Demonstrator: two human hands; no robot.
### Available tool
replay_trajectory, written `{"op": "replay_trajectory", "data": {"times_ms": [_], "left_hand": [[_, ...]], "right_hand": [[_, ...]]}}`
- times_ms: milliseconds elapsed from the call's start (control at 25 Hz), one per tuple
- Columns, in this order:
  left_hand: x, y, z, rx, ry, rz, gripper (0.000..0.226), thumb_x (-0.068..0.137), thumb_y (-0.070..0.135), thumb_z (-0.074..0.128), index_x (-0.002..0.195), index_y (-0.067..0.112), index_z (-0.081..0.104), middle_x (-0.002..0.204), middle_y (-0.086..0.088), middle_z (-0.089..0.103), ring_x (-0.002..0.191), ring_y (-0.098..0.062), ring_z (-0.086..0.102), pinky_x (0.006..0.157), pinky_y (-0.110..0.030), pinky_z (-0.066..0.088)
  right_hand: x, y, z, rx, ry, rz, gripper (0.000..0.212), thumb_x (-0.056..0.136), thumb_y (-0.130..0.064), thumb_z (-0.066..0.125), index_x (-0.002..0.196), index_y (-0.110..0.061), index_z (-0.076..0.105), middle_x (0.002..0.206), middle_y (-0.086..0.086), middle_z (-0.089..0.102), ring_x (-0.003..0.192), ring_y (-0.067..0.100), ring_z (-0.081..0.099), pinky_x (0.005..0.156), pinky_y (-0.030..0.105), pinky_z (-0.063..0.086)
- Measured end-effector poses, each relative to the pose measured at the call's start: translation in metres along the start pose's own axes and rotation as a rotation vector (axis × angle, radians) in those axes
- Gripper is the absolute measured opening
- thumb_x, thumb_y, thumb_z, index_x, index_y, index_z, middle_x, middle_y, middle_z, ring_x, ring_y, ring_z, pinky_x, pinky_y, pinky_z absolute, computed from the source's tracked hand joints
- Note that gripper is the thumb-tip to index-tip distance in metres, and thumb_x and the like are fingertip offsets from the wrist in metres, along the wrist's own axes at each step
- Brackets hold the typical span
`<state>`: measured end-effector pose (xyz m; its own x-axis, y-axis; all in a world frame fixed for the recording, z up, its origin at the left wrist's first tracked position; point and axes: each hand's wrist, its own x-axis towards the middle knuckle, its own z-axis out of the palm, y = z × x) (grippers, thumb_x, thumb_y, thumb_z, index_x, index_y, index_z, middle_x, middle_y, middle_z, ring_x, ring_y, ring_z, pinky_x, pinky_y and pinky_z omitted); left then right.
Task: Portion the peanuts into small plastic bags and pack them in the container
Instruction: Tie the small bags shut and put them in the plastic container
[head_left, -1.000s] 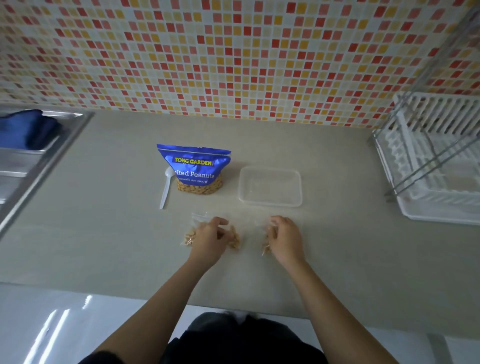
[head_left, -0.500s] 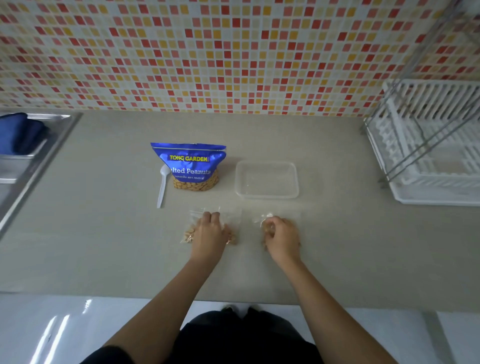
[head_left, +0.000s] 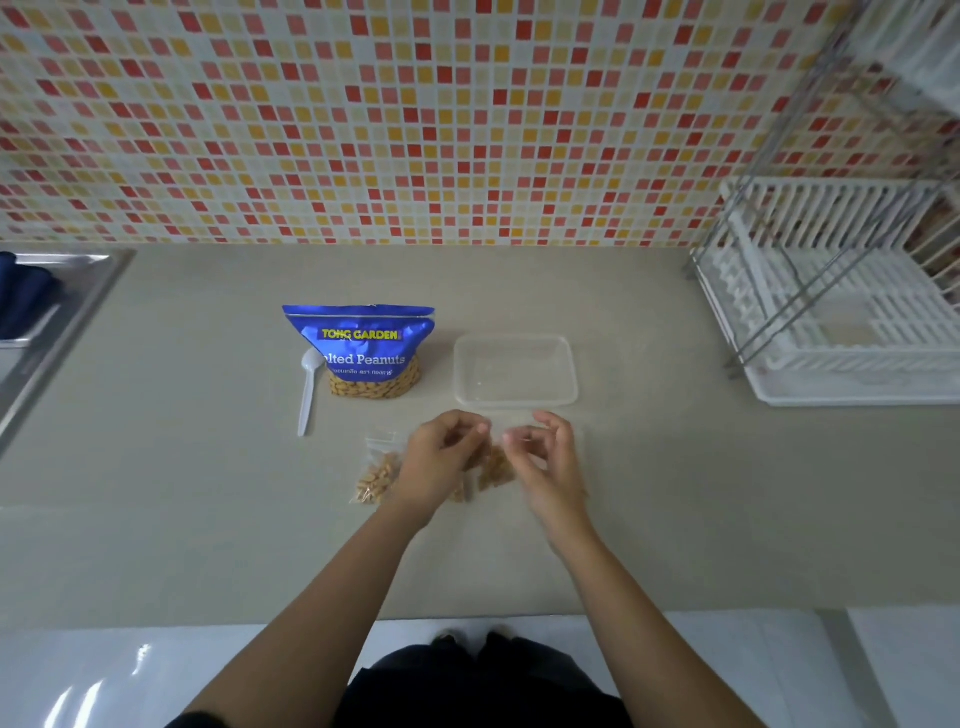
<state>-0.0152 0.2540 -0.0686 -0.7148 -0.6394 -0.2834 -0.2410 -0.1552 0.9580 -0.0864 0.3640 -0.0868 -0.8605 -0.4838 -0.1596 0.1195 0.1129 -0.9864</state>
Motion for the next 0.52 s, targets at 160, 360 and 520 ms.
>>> {"op": "replay_trajectory", "data": {"times_ms": [160,360,520], "left_hand": [[0.0,0.016,-0.006,0.055,-0.04,0.05,0.013,0.089,0.011,0.058,0.079,0.017,0.063,0.074,-0.005,0.06,0.068,-0.013,0.061,0.06,-0.019,0.052],[0.005,0.024,-0.012,0.236,-0.059,0.111,0.007,0.083,0.019,0.066,0.077,0.02,0.066,0.07,0.001,0.064,0.063,-0.013,0.062,0.067,-0.03,0.057],[0.007,0.027,-0.003,0.553,-0.043,0.225,0.009,0.085,0.017,0.063,0.08,0.011,0.066,0.067,0.003,0.061,0.063,-0.012,0.055,0.06,-0.005,0.039]], "right_hand": [[0.008,-0.01,0.002,0.093,0.002,0.036,0.009,0.089,-0.015,0.059,0.084,-0.02,0.065,0.075,-0.003,0.067,0.069,0.003,0.061,0.073,0.023,0.048],[0.009,-0.013,0.005,0.015,0.0,0.023,0.014,0.088,-0.019,0.06,0.076,-0.02,0.067,0.066,-0.005,0.066,0.067,0.013,0.061,0.073,0.036,0.053],[0.006,-0.018,0.007,-0.308,0.119,-0.148,0.012,0.088,-0.018,0.06,0.077,-0.015,0.064,0.064,-0.006,0.062,0.06,0.01,0.057,0.061,0.019,0.043]]}}
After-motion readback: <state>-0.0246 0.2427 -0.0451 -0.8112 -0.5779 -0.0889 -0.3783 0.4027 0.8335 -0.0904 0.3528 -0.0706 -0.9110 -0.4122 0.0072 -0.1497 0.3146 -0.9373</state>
